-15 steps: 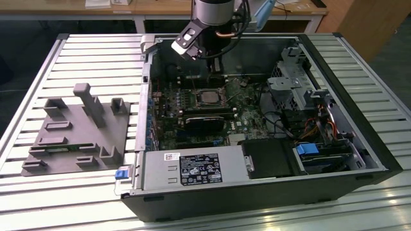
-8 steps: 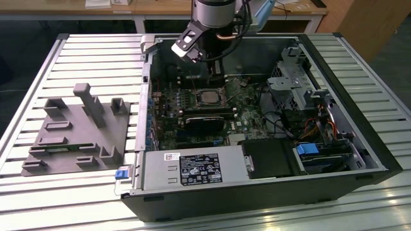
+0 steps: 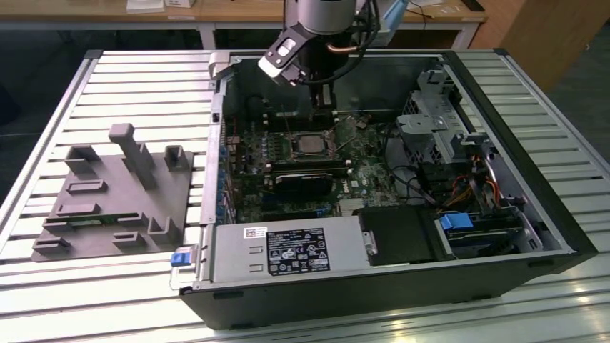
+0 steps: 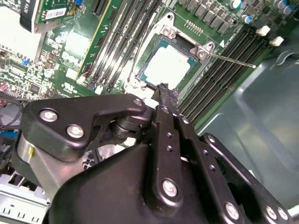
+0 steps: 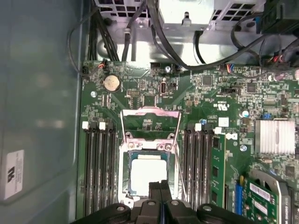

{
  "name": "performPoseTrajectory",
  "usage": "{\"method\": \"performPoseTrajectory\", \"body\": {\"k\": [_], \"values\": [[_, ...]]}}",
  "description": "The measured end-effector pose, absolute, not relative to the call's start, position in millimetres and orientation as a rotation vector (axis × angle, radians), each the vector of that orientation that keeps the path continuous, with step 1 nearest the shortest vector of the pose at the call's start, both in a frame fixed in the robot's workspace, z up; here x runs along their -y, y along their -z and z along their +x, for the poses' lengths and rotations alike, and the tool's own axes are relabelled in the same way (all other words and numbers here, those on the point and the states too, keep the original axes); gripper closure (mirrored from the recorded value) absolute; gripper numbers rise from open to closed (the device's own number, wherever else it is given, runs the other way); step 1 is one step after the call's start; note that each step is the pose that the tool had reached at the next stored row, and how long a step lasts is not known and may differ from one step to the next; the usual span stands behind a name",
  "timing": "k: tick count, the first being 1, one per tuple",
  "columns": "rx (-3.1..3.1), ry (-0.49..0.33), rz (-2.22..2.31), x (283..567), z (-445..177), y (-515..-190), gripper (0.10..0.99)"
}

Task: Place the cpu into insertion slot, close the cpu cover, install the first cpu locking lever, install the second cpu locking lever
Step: 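Close the cpu cover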

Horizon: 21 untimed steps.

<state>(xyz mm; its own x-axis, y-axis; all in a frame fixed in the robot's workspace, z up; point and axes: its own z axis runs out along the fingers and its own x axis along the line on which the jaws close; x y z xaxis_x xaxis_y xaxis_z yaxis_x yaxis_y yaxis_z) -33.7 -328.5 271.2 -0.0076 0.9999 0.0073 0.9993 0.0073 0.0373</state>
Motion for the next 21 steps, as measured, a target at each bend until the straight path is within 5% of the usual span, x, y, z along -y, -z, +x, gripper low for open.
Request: {"method": "performPoseTrajectory", "body": {"k": [21], "values": [[-2.237,-0.055,2.186,319,0,-266,0.969]]}}
